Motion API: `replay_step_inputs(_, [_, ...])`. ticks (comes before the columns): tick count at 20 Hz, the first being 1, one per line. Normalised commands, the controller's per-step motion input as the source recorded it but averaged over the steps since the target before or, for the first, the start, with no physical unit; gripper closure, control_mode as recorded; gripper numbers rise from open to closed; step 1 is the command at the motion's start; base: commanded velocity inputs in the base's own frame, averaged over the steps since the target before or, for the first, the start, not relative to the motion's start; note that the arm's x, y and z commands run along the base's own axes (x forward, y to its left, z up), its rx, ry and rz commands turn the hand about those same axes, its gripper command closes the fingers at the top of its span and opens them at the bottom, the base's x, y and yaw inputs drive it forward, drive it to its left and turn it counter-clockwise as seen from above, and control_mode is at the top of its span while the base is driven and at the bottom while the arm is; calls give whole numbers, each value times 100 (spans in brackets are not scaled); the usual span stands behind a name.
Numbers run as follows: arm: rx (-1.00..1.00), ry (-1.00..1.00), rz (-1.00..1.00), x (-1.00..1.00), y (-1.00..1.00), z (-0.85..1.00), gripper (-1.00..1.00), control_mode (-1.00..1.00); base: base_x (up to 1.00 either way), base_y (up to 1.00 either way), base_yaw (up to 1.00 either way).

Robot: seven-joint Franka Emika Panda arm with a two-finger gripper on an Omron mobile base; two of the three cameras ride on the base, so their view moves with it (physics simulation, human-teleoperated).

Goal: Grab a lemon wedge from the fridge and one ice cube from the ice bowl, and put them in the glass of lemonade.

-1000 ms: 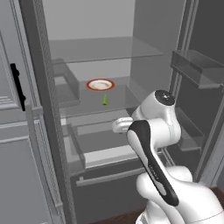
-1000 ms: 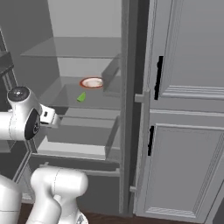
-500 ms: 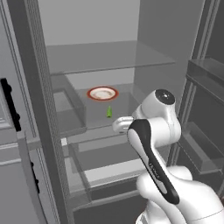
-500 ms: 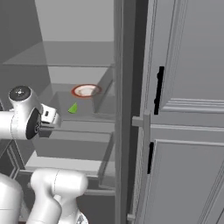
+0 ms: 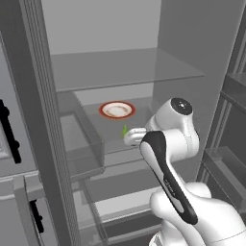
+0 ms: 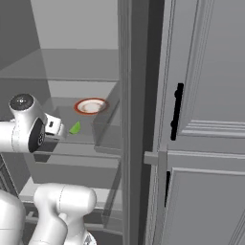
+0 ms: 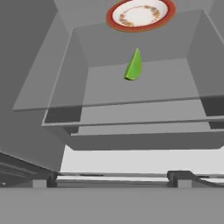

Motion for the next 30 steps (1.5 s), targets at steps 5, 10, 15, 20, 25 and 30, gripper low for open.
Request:
replay_step_inputs(5, [0,0,-1,8,0,0,-100,-100,33,1,-1])
replay_step_inputs(10, [-1,-13,-11,63,-7,10,-100,-100,0,0,0])
replay_step_inputs(15, [-1,3,-18,56,-26,-6,-100,-100,0,0,0])
replay_step_inputs(20, [-3,21,-4,35,2,-26,-100,-100,0,0,0])
replay_step_inputs(25, [-8,16,0,23,17,-33,-100,-100,0,0,0])
replay_step_inputs(30, [-13,-2,0,24,15,-32,-100,-100,0,0,0])
